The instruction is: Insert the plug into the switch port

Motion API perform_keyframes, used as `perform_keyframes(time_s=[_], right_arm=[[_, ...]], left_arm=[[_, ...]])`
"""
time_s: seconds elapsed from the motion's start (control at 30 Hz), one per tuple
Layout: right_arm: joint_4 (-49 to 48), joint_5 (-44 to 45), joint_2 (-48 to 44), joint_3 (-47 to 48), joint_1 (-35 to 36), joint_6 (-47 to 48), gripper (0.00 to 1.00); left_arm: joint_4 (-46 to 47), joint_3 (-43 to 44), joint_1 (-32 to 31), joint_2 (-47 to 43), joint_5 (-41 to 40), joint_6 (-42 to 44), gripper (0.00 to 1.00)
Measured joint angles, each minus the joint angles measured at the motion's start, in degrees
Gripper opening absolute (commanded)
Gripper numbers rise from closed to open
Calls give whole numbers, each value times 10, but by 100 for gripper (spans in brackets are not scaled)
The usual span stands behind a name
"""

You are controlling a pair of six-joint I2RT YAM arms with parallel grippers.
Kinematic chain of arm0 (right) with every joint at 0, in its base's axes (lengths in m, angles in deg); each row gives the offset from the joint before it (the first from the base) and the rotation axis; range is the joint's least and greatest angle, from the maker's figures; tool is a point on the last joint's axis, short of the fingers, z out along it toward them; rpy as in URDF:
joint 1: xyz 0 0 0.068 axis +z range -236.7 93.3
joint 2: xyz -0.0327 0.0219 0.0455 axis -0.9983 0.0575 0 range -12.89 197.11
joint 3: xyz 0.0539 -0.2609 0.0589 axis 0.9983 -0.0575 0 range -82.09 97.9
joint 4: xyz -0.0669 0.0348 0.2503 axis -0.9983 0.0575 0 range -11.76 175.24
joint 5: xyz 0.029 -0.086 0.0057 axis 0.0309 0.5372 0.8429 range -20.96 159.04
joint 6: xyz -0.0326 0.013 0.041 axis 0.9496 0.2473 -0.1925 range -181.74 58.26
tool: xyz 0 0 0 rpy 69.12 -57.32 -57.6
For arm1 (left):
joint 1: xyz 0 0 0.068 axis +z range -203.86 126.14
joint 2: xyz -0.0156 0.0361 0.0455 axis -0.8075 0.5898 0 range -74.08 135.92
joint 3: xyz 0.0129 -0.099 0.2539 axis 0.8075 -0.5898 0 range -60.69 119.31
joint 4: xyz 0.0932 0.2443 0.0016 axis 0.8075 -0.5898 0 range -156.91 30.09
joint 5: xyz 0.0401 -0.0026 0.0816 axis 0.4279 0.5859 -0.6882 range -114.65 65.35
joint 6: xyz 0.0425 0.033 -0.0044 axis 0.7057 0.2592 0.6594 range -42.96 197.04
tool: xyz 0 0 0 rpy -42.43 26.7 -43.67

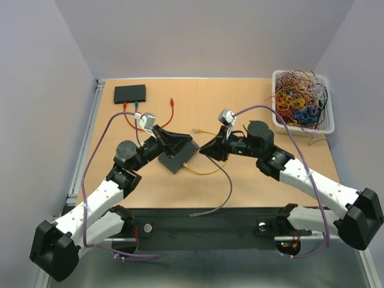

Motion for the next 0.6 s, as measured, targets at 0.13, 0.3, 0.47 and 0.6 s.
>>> perform_keyframes(time_s=[0.13, 0.3, 0.47, 0.6], right_arm=[[-7, 1, -5, 0, 0, -11, 53], [-35, -3, -42, -9, 0, -42, 49], [-74, -47, -63, -9, 0, -70, 41], [-88, -91, -65, -6, 0, -85, 40]], left_arm=[[0, 0, -1, -2, 7, 5, 0], [3, 0, -1, -8, 31, 13, 0], [17, -4, -1, -43, 71, 18, 0], [37, -5, -3, -83, 98, 21, 0]])
